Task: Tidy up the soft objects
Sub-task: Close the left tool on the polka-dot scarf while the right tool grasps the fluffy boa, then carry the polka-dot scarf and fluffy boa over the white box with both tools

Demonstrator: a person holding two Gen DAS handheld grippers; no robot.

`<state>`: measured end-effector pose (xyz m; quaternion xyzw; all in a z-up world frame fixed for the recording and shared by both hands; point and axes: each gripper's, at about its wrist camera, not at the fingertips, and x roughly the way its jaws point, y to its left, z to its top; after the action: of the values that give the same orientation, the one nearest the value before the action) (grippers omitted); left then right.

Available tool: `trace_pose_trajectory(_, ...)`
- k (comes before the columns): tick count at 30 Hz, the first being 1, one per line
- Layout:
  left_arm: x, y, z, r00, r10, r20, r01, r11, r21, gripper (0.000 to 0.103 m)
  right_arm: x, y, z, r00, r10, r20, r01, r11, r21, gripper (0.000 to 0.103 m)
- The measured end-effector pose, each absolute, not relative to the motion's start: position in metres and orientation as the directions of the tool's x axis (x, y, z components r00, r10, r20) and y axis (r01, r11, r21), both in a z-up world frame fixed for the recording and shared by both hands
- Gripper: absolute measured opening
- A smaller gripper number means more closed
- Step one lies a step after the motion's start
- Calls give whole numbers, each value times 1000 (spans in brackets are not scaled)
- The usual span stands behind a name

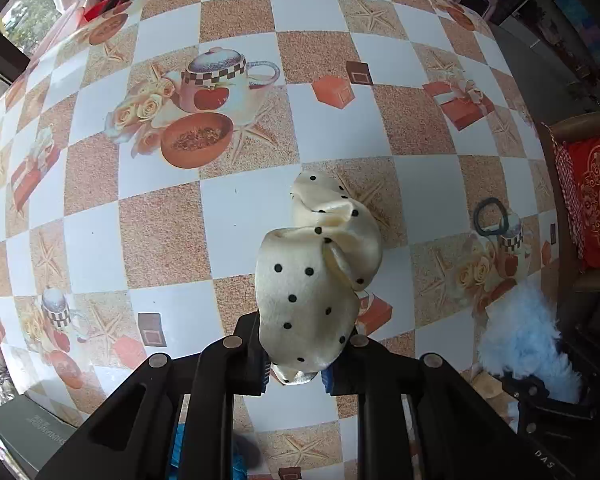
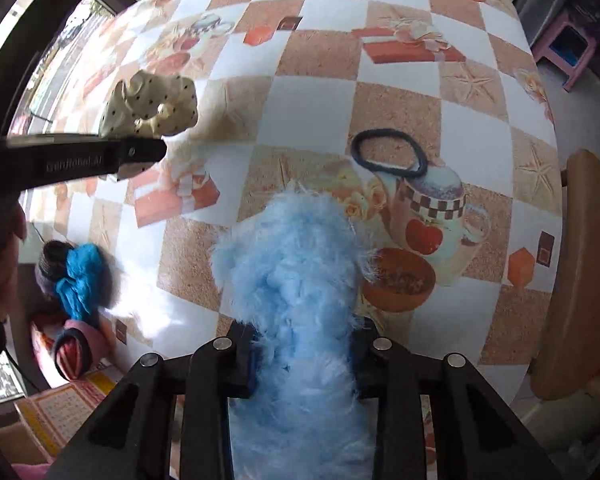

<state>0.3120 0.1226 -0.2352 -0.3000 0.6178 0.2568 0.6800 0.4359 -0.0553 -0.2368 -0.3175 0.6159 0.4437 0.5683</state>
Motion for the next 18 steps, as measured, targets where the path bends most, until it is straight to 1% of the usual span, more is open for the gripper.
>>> trace_pose_trajectory(8,260,108,-180,172,53,-984,-706,703,-85,20,418,-47,-202,-174,172,-970,-884,406,231,33)
trace_pose_trajectory(18,186,74,-136,207,96,-974,-713,696,-83,20,334,-29,-164,-230,193,-954,-911,302,281,33)
